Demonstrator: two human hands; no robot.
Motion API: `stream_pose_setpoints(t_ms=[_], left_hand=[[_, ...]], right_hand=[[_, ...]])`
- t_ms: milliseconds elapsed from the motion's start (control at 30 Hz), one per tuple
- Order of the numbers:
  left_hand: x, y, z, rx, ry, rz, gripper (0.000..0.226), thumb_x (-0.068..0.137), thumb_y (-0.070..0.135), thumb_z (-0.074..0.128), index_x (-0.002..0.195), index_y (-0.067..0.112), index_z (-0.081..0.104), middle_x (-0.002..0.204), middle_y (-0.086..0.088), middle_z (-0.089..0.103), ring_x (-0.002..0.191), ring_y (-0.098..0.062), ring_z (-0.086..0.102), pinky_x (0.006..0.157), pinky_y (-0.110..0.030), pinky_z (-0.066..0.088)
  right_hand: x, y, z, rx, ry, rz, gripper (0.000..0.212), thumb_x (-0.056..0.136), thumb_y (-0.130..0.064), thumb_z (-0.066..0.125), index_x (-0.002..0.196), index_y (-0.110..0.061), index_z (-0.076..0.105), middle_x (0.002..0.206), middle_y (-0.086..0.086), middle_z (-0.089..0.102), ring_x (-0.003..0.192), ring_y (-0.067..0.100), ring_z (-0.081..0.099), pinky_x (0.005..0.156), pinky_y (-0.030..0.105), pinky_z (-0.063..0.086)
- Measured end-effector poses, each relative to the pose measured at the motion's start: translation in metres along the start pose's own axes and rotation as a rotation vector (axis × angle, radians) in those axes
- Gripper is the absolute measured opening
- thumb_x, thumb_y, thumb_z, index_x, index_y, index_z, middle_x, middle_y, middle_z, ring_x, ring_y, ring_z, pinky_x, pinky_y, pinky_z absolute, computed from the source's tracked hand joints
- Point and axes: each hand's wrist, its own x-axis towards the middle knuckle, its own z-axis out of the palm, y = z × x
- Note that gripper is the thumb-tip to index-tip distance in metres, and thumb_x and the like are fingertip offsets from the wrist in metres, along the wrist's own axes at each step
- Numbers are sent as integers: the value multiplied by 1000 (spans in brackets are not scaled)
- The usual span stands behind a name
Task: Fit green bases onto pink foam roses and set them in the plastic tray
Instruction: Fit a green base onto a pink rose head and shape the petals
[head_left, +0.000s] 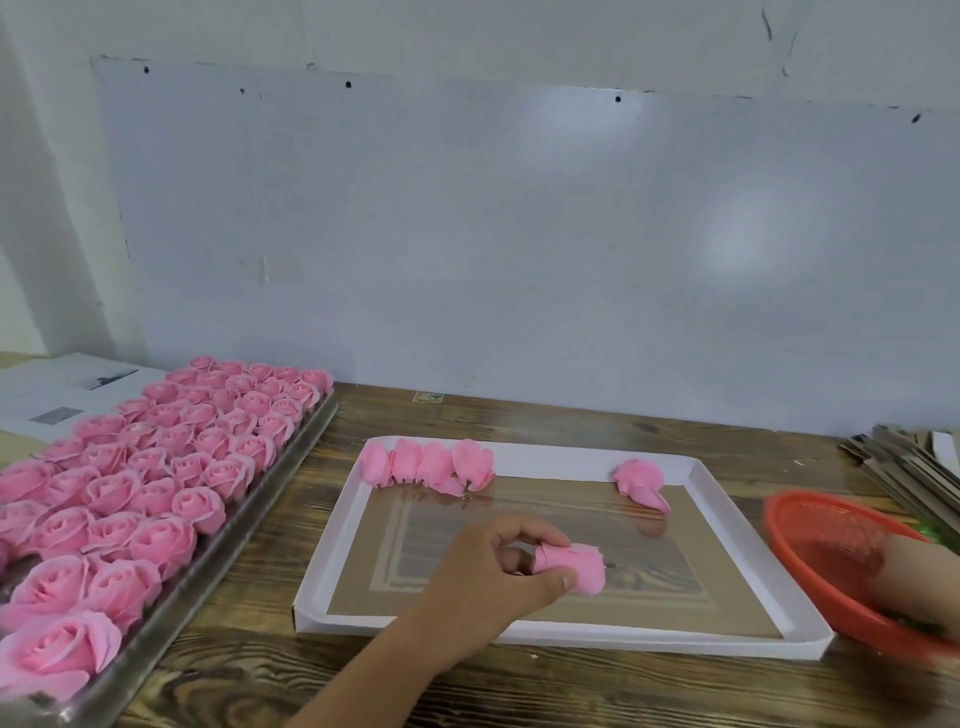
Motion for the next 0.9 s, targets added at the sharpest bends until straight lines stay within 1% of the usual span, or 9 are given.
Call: stream_pose_setpoints(t_ms=[67,167,333,433,533,633,733,833,900], left_hand=[[0,0,0,-7,-2,-6,29,67,42,82,95,41,73,89,0,79,91,-28,74,76,-27,57],[1,-1,-1,-10,0,-7,29,68,42,83,95,41,73,91,1,79,93,-29,73,76,-28,57],[1,-1,-2,-5,-7,-4,30,70,43,84,97,42,73,91,3,79,92,-26,74,76,-26,57],[2,-3,-2,-1,-6,-8,31,70,44,84,98,42,73,90,2,79,91,-27,74,77,-28,57],[1,-3,-2,6,-14,-5,30,71,44,84,98,43,73,91,2,79,88,-20,75,74,-23,56],[2,-4,-2,13,-13,-8,31,70,45,84,99,42,72,90,2,79,91,-24,75,75,-23,56],[3,-4,-3,16,-16,-13,31,71,45,84,99,43,72,90,1,79,91,-26,74,77,-25,56],[2,-4,-3,22,-22,-12,30,72,44,84,100,43,72,90,1,79,88,-19,75,77,-24,56],[2,-4,-4,25,-23,-13,30,72,45,83,100,43,72,91,1,79,88,-17,75,77,-25,56]], right_hand=[[0,0,-2,52,60,17,26,62,-52,60,69,-27,59,71,-9,64,69,13,63,69,31,55],[-14,-10,-14,79,109,-43,3,75,-22,61,75,-24,59,68,-5,59,66,18,62,64,34,52],[-49,-35,-34,138,104,-94,29,80,-1,56,81,-30,54,80,3,62,67,20,59,62,32,47],[-54,-38,-31,79,41,-131,24,82,-4,60,91,-26,61,95,7,70,75,19,62,67,30,49],[-56,-36,-36,67,-18,-152,14,80,-8,68,82,-21,72,79,3,73,66,17,70,65,33,59],[-60,-39,-43,43,-122,-199,18,85,-9,61,88,-26,69,86,-2,70,70,13,69,59,25,56],[-61,-42,-43,20,-185,-229,23,94,-10,51,99,-29,64,96,-7,67,79,8,67,71,22,55],[-62,-44,-42,53,-192,-208,24,96,-10,48,96,-30,63,93,-6,67,73,7,68,60,17,51],[-59,-43,-40,71,-157,-200,19,94,-10,53,91,-26,64,88,-3,68,69,10,68,57,19,50]])
